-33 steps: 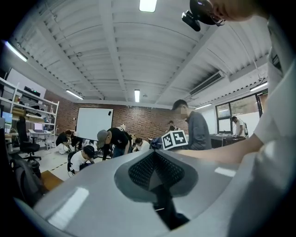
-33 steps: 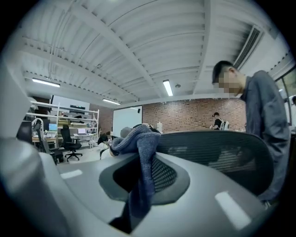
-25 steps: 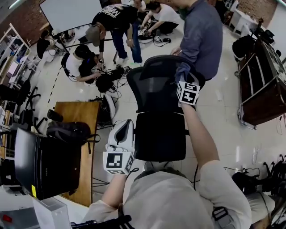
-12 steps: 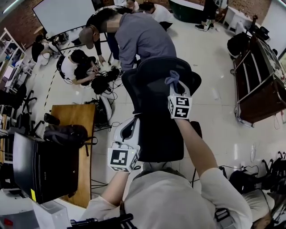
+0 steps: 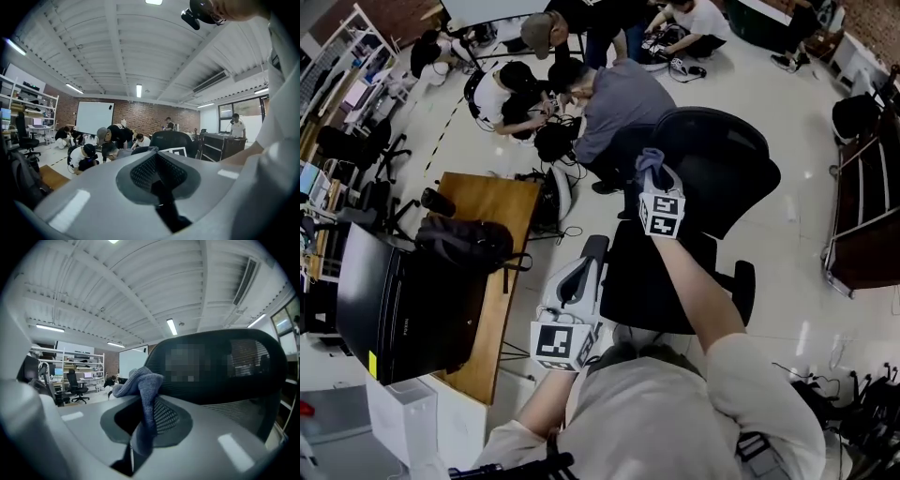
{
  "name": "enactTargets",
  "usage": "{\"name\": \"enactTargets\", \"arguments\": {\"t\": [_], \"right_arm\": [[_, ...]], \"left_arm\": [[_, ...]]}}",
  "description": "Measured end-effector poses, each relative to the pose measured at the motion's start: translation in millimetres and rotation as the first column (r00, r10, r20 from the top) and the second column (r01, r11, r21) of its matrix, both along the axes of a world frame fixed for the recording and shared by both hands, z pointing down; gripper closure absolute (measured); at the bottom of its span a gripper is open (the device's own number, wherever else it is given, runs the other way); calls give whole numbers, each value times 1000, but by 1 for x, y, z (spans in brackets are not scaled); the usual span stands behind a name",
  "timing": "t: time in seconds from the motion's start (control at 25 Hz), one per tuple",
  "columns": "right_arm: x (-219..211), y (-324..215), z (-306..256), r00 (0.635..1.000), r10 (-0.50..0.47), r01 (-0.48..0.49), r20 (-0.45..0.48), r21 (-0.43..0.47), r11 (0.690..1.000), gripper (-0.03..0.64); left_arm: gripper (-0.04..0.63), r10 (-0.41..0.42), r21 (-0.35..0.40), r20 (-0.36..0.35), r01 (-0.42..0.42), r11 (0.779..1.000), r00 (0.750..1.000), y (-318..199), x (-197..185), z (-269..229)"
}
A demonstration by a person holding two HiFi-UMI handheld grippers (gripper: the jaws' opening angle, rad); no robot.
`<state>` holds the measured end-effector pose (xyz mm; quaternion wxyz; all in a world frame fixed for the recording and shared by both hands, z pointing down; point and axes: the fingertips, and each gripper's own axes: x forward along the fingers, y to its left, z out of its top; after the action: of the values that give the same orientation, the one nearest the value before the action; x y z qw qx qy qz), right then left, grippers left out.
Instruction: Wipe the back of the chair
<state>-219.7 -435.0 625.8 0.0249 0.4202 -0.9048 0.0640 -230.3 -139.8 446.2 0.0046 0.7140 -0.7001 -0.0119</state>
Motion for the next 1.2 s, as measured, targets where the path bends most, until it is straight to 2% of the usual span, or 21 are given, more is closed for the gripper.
{"name": "enactTargets", "arguments": {"t": [0.2,0.4,0.56,0.68,0.8,0.88,0.96,1.08,1.2], "right_arm": [[55,-23,-1,995,98,-97,-13,43,994,569],[162,-40,7,966,253,-247,-59,92,965,569],[232,-46,9,939,333,-318,-86,151,936,569],[258,-49,21,928,357,-337,-111,161,928,568],[270,-47,23,926,364,-348,-99,149,926,569],[262,-38,19,934,343,-327,-97,147,934,569],[232,-18,13,954,284,-267,-99,154,951,569],[142,11,11,990,123,-113,-69,132,985,569],[34,20,28,995,-42,48,-89,75,996,569]], "left_arm": [[534,-3,-5,-8,3,1000,1000,-7,-10,6],[534,101,14,-6,-101,995,995,-25,14,11],[534,185,19,-4,-184,983,983,-41,43,16],[534,237,9,0,-237,972,972,-54,61,19],[534,251,-2,-5,-251,968,968,-59,73,22],[533,244,-1,-8,-244,970,970,-59,75,22],[532,229,3,-15,-229,973,973,-59,70,22],[533,200,0,-32,-200,980,979,-60,52,23],[534,148,0,-45,-149,989,988,-56,31,22]]}}
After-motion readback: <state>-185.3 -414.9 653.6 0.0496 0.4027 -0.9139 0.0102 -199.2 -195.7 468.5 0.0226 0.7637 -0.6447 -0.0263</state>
